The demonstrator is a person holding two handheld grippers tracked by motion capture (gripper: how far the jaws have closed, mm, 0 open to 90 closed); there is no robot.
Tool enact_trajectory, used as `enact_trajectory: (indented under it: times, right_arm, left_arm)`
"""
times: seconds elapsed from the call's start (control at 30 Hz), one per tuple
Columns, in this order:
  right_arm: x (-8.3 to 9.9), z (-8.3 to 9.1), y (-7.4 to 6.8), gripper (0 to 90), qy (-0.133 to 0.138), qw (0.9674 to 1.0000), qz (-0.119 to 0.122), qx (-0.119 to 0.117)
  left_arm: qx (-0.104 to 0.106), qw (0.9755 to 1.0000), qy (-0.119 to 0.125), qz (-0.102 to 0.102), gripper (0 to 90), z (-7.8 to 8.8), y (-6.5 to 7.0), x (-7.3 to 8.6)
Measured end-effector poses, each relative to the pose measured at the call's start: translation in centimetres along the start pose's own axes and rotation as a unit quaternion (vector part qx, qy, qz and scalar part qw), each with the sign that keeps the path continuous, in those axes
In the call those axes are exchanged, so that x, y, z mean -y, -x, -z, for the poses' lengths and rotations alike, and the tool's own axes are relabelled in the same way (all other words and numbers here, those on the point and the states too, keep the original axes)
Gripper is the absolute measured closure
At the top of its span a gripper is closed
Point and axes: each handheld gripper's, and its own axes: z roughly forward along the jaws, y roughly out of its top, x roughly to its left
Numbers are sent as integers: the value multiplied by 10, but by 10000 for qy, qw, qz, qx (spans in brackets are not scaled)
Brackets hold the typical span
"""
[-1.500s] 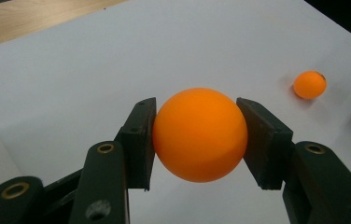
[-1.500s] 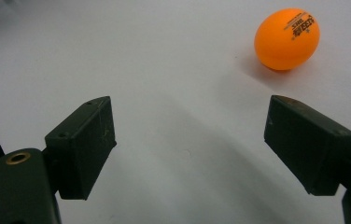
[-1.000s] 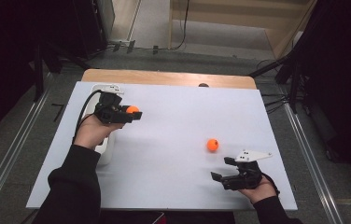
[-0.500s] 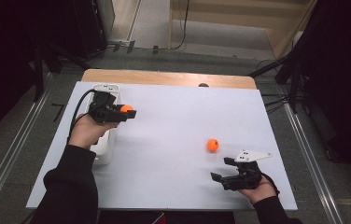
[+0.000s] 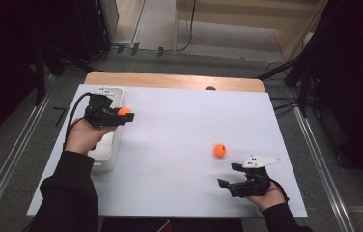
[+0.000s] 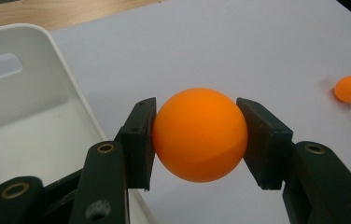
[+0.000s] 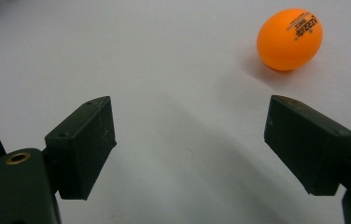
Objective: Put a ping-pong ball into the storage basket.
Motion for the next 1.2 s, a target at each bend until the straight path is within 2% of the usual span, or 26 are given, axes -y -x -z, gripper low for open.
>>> enact_trajectory:
  times: [0.1,0.57,0.97,1.2]
  right_arm:
    - [0,0,0,149,-4,10000,-7,3]
    - [0,0,0,148,-10,10000,-11,3]
    - [0,0,0,149,-23,10000,-25,-4]
    - [0,0,0,149,-20,10000,-19,-19]
  left_arm:
    - [-23,9999,69,79,503,2,-2,1]
    - [-206,9996,105,129,503,13,-11,2]
    - [-488,9985,174,186,503,24,-18,4]
    - [-538,9981,188,250,503,28,-22,6]
